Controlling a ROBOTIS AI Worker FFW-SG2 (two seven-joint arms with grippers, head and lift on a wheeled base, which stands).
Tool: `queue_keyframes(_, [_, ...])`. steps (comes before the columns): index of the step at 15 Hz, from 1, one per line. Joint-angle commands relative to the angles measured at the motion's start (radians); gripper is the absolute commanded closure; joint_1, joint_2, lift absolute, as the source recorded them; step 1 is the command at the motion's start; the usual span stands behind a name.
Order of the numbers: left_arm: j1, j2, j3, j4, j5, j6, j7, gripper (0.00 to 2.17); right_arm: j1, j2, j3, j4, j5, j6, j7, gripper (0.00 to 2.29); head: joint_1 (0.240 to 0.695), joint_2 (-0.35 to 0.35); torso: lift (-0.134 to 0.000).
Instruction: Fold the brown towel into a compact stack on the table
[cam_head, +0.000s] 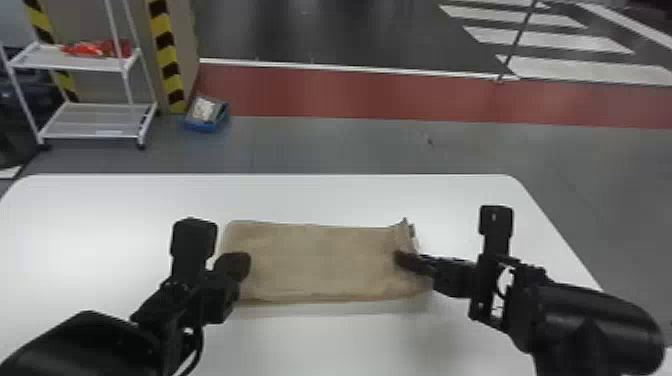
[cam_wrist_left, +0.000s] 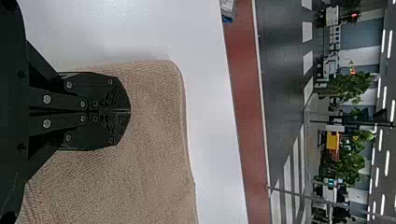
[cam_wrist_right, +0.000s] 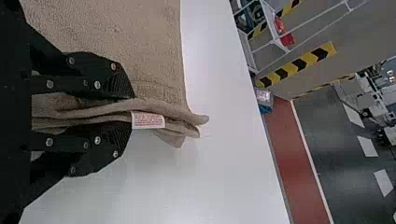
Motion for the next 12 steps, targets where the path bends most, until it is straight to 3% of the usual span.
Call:
queue_keyframes(1, [-0.001, 0.000, 0.000, 0.000, 0.000, 0.000, -0.002, 1.85, 0.001, 0.002, 0.004, -0.031, -0.027, 0.001, 0.011, 1.12, 0.695, -0.141, -0.125])
queue_keyframes(5, [-0.001, 0.000, -0.008, 0.000, 0.001, 0.003, -0.007, 1.85, 0.006, 0.006, 0.047, -0.143, -0.106, 0.075, 0.012, 1.12, 0.695, -0.124, -0.125])
queue_keyframes(8, [-0.004, -0.005, -0.017, 0.000, 0.026, 0.003, -0.016, 1.85, -0.007, 0.006, 0.110, -0.201, -0.109, 0.124, 0.011, 1.12, 0.695, -0.094, -0.125])
queue_keyframes(10, [0.016, -0.001, -0.006, -0.055, 0.069, 0.009, -0.016, 1.84, -0.023, 0.006, 0.141, -0.202, -0.101, 0.130, 0.006, 1.12, 0.695, -0.080, -0.125])
queue_keyframes(12, [0.042, 0.011, 0.020, -0.135, 0.070, 0.018, -0.007, 1.84, -0.028, 0.006, 0.138, -0.204, -0.104, 0.130, -0.005, 1.12, 0.695, -0.072, -0.125])
